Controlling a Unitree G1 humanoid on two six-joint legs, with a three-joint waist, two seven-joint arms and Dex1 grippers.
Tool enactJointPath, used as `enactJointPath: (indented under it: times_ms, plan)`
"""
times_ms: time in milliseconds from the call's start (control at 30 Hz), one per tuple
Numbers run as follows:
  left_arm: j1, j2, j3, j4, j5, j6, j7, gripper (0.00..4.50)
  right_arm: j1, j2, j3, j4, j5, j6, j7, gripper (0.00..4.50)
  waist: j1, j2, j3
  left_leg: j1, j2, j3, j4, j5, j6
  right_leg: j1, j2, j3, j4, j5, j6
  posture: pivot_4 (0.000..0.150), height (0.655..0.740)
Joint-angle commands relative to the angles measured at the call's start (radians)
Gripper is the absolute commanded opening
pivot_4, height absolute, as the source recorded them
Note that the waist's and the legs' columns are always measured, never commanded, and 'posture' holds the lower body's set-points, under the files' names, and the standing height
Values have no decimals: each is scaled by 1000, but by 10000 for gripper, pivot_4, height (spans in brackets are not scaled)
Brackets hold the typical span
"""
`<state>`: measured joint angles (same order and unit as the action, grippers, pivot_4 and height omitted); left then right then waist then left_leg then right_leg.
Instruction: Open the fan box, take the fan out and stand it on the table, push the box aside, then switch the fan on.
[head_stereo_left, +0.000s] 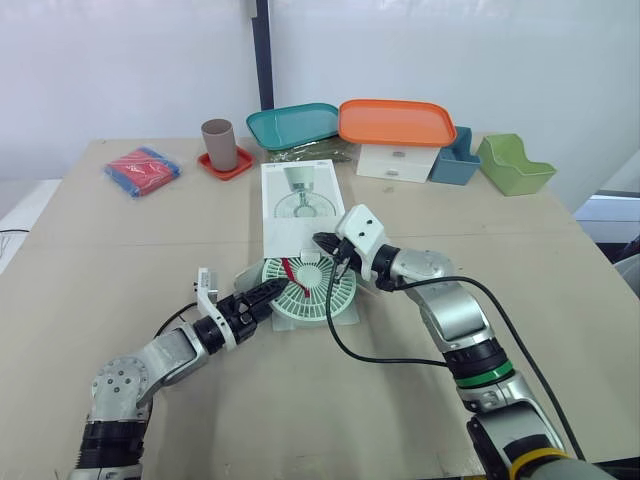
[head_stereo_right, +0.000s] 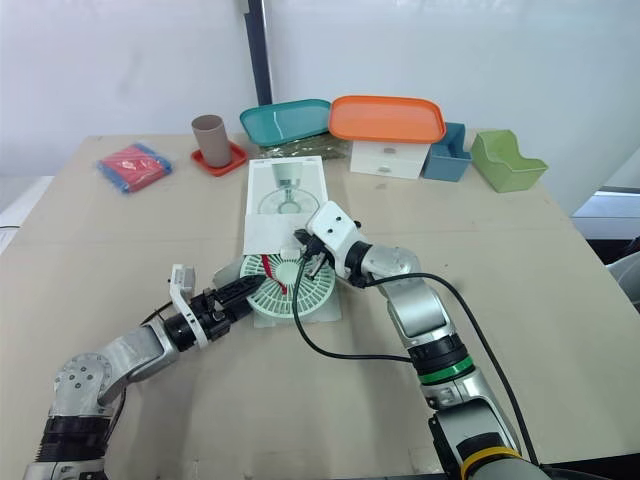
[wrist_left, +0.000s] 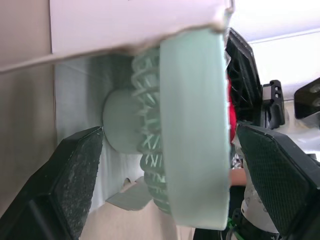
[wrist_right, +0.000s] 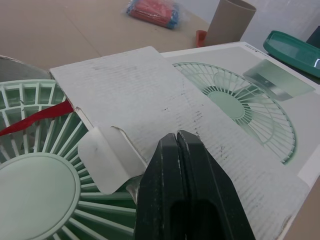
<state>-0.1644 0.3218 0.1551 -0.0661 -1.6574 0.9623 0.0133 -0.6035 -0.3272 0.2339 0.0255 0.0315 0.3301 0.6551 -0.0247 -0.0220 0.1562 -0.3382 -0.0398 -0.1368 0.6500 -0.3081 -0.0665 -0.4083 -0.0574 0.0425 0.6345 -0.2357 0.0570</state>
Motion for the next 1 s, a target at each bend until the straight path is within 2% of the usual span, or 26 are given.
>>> enactJointPath:
  times_ms: [33, 133, 233, 467, 800, 1000]
  plan:
    - [-9, -2, 4, -15, -27, 25, -21, 33747, 7, 3, -5, -14, -1, 1, -5, 0, 0, 0, 0, 0, 0, 0, 0, 0, 0, 0, 0, 0, 0, 0, 0, 1500, 7400]
    - [2, -2, 7, -30, -35, 31, -20, 21873, 13, 2, 2, -19, 2, 1, 1, 0, 0, 0, 0, 0, 0, 0, 0, 0, 0, 0, 0, 0, 0, 0, 0, 1500, 7400]
    - [23, -1, 10, -44, -31, 26, -17, 18200, 8, 4, 9, -12, 2, -4, 10, 0, -1, 0, 0, 0, 0, 0, 0, 0, 0, 0, 0, 0, 0, 0, 0, 1500, 7400]
    - [88, 35, 23, -109, -90, 29, 0, 17397, 0, 4, 13, 3, 0, -17, 26, 0, -1, 0, 0, 0, 0, 0, 0, 0, 0, 0, 0, 0, 0, 0, 0, 1500, 7400]
    - [262, 145, 11, -302, -305, -4, 67, 17057, 3, 9, 15, 10, -1, -27, 32, 0, 0, 0, 0, 0, 0, 0, -1, 0, 0, -1, 0, 1, 0, 0, 0, 1500, 7400]
    - [329, 146, 3, -378, -315, -32, 63, 16928, -3, 5, 12, 20, -1, -32, 39, 0, 0, 1, 0, 0, 1, 1, -1, 0, 0, -1, 0, 1, 0, 0, 0, 1500, 7400]
